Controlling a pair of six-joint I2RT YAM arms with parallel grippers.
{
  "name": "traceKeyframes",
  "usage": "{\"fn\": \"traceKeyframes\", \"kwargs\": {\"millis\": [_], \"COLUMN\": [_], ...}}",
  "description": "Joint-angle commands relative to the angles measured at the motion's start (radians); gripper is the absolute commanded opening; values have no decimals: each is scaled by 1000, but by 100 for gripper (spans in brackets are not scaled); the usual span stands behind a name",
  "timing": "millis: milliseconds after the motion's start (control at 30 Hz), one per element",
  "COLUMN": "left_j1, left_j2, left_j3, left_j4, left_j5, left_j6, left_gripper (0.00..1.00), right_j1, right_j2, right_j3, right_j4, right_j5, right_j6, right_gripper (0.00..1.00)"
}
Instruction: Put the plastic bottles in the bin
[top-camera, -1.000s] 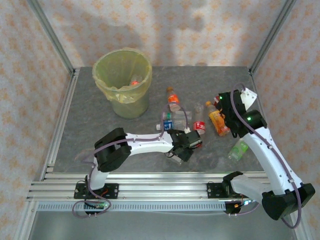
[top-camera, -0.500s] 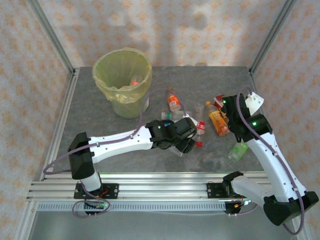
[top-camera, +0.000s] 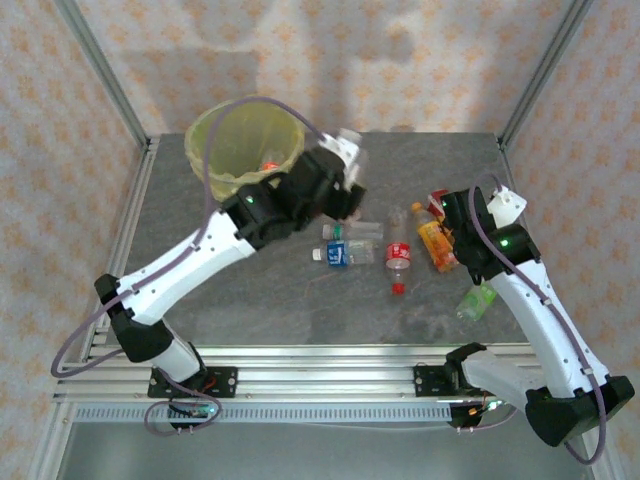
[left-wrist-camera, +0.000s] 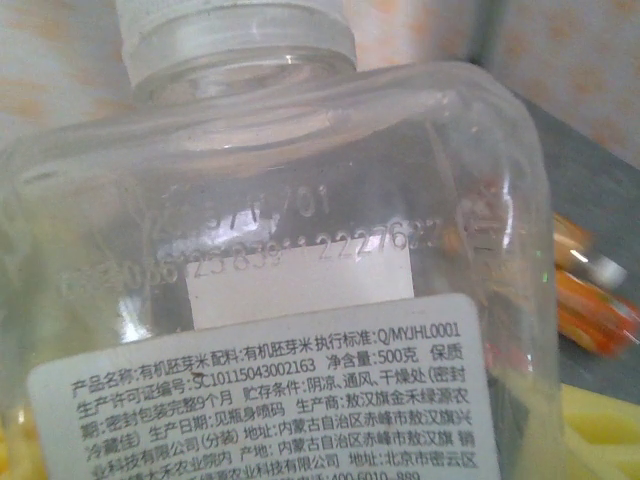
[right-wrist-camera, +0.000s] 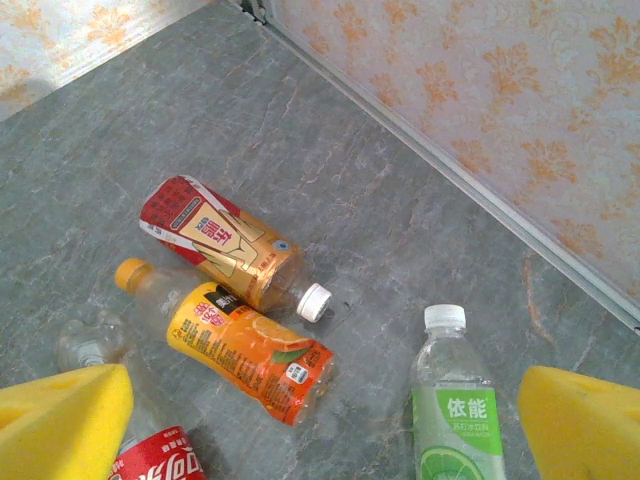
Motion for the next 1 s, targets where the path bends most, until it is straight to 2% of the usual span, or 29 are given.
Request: {"fn": "traceKeyframes", "kwargs": {"millis": [0, 200, 467, 700, 967], "left_j1": [117, 327, 557, 652, 675], "left_j2": [28, 108, 222, 262, 262], "left_j3": [100, 245, 333, 295, 232], "left_j4": [-20, -58, -131, -176, -252], "left_j5": [-43, 23, 140, 207, 188], "left_j6": [85, 118, 47, -22, -78], "left_gripper": [68, 68, 69, 72, 80], "right_j1": [-4, -4, -4, -4, -3], "right_j2": [2, 8, 32, 40, 45], "right_j3": [24, 15, 26, 27, 26], "right_j4": [-24, 7, 13, 21, 21], "right_j5": [20, -9, -32, -47, -49], "right_j6": [4, 0, -3, -9, -5], "right_gripper": [99, 99, 99, 99, 99]}}
